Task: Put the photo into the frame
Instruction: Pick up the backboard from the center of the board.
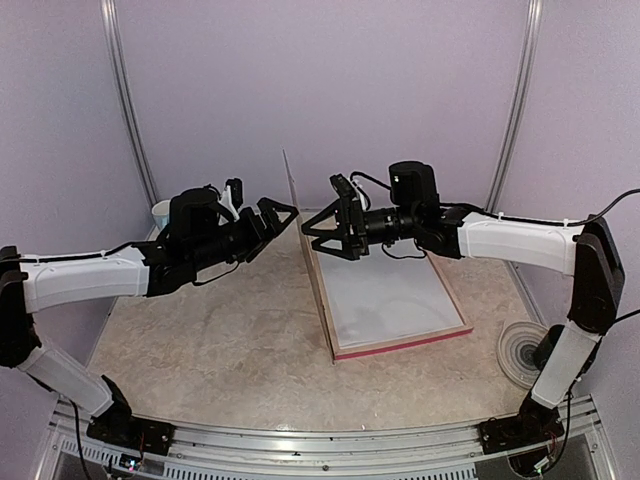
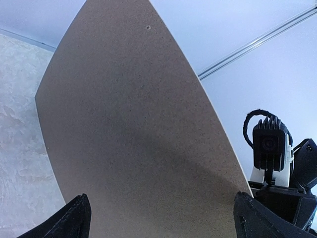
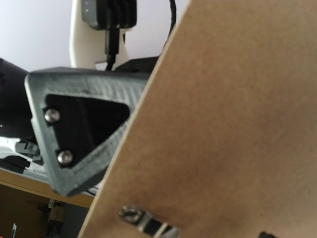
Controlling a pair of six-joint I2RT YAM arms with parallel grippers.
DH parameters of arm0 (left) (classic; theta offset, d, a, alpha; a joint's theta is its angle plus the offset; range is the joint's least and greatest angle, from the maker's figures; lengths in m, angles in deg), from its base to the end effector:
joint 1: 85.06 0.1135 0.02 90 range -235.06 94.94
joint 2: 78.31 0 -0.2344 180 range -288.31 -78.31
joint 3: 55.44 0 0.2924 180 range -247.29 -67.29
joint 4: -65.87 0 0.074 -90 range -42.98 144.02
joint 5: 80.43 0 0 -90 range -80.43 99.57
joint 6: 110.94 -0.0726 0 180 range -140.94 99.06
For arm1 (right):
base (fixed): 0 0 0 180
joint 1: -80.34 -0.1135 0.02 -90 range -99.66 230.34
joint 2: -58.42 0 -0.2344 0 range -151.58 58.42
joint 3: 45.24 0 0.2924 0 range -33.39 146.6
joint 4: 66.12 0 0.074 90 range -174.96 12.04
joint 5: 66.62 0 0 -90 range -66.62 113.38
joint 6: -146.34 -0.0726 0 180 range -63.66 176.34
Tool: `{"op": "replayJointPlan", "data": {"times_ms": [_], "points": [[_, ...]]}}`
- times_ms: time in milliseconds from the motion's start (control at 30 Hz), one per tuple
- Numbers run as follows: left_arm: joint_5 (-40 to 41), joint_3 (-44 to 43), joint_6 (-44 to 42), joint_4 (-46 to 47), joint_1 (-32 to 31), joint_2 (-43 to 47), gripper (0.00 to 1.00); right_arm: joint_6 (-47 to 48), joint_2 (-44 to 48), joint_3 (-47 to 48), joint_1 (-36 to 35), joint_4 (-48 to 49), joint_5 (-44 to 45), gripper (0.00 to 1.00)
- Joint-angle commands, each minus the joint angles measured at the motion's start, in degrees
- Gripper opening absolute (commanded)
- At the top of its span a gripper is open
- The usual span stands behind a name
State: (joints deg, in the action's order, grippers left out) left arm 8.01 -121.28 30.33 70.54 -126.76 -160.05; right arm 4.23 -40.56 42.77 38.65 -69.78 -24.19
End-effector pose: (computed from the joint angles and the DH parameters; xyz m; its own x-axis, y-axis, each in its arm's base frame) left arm 0.3058 -0.2751 0.2368 -0.6253 -0.4873 -0.6095 0.3151 0.5569 -0.7685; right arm 0.3098 0.3477 0.2583 -0.8909 -0.0804 -0.4471 -0.4543 0.1503 0.8781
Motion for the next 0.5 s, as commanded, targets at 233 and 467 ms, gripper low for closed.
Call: {"op": "replayJointPlan", "data": {"times_ms": [233,467], "points": [[-1.48,-2.62,1.08,2.56,-0.29,2.26,0.99,0.71,-0.24,-0.93,0.30,-1.37,-0.11,0.86],[-1.41,-5.33,1.20,2.00,-0.78,1.31,0.99,0.45,-0.56,-1.02,0.32,-0.71,-0.31,0.86]]}}
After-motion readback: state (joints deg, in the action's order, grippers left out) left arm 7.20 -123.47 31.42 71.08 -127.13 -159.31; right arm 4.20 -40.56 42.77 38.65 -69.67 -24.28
